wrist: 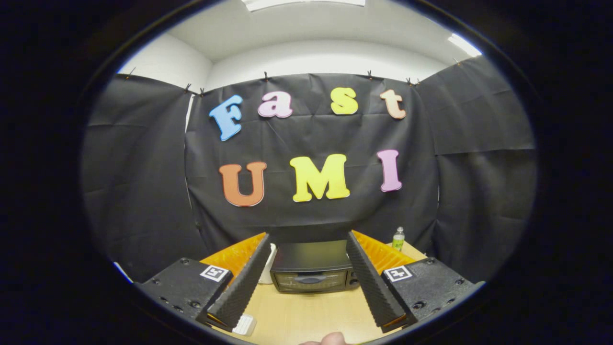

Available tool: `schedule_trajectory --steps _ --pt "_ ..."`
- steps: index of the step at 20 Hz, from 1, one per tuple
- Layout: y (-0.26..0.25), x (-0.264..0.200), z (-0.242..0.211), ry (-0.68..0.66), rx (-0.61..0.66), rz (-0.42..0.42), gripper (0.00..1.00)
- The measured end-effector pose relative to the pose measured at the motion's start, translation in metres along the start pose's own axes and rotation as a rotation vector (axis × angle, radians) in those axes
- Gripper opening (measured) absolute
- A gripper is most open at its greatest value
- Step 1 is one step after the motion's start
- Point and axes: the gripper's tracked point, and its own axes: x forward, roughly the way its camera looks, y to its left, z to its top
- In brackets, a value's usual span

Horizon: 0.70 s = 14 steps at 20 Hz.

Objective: Open the toaster oven, put the food inside, and close the toaster oven door.

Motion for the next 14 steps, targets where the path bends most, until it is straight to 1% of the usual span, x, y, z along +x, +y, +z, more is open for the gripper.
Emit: schedule_trajectory --steps 5,14 --pt "0.0017 0.0015 0.0063 -0.027 -0.024 -0.002 1.00" --pt "0.0019 0.0044 0.0023 -0.011 -0.009 -0.002 1.00"
